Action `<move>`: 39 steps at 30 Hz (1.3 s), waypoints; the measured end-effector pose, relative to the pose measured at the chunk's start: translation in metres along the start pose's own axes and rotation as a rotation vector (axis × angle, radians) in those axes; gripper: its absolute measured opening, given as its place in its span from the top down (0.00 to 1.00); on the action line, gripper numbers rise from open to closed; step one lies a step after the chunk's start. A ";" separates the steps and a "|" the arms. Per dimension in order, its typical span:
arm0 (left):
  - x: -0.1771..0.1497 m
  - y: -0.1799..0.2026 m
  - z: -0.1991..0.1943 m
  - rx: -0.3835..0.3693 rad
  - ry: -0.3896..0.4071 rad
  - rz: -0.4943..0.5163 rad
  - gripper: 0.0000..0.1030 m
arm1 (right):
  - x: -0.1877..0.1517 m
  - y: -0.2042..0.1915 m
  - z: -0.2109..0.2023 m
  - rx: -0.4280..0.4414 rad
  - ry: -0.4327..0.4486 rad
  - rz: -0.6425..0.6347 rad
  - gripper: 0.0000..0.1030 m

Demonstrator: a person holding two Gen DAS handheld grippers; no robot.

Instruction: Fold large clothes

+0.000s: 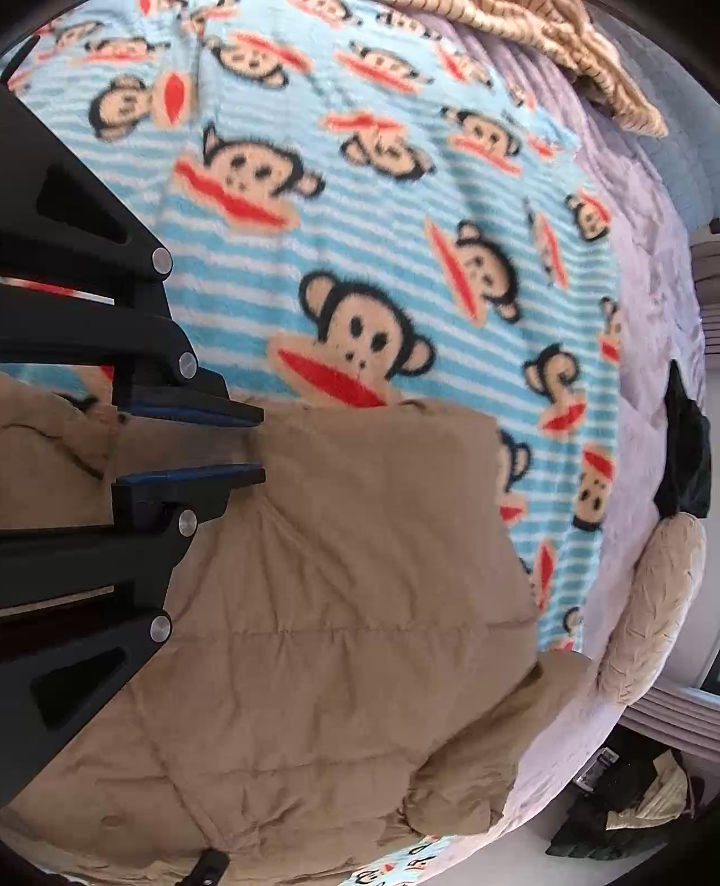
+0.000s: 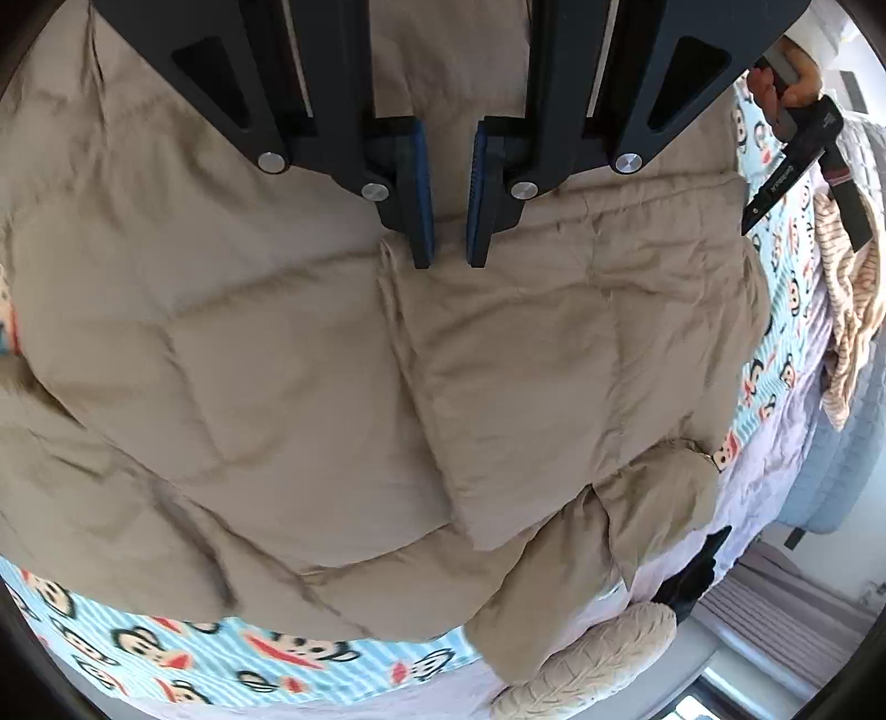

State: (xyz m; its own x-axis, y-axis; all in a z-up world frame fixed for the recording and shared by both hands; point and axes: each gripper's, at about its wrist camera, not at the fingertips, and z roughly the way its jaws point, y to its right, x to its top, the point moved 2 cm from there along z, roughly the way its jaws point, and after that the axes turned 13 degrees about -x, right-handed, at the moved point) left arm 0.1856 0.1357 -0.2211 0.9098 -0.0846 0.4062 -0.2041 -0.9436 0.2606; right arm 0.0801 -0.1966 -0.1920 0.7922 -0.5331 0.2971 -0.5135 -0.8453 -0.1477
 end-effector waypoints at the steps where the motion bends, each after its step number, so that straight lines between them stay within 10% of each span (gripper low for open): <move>1: 0.000 0.004 -0.008 0.010 0.007 0.010 0.85 | -0.004 0.007 -0.007 0.035 -0.008 0.014 0.85; 4: -0.008 0.017 -0.032 0.017 0.018 0.021 0.85 | -0.015 0.024 -0.022 0.088 -0.028 0.057 0.82; 8: -0.023 0.046 -0.048 0.014 0.008 0.039 0.85 | -0.037 0.052 -0.039 0.127 -0.035 0.121 0.52; 13: -0.043 0.091 -0.046 0.000 -0.015 0.067 0.85 | -0.056 0.089 -0.053 0.140 -0.044 0.183 0.48; 16: -0.054 0.123 -0.039 -0.009 -0.036 0.089 0.03 | -0.063 0.112 -0.057 0.147 -0.045 0.224 0.44; 26: -0.070 0.237 -0.025 -0.101 -0.072 0.180 0.01 | -0.059 0.205 -0.069 0.177 -0.035 0.359 0.37; 29: -0.073 0.262 -0.022 -0.094 -0.072 0.195 0.01 | -0.050 0.241 -0.076 0.160 0.003 0.405 0.12; 39: -0.085 0.332 0.001 -0.095 -0.136 0.258 0.01 | -0.020 0.336 -0.087 0.186 0.124 0.551 0.00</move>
State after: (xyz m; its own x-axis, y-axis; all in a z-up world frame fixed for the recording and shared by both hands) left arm 0.0411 -0.1705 -0.1696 0.8625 -0.3654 0.3502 -0.4615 -0.8518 0.2478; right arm -0.1372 -0.4669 -0.1659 0.3748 -0.8966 0.2358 -0.7630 -0.4428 -0.4709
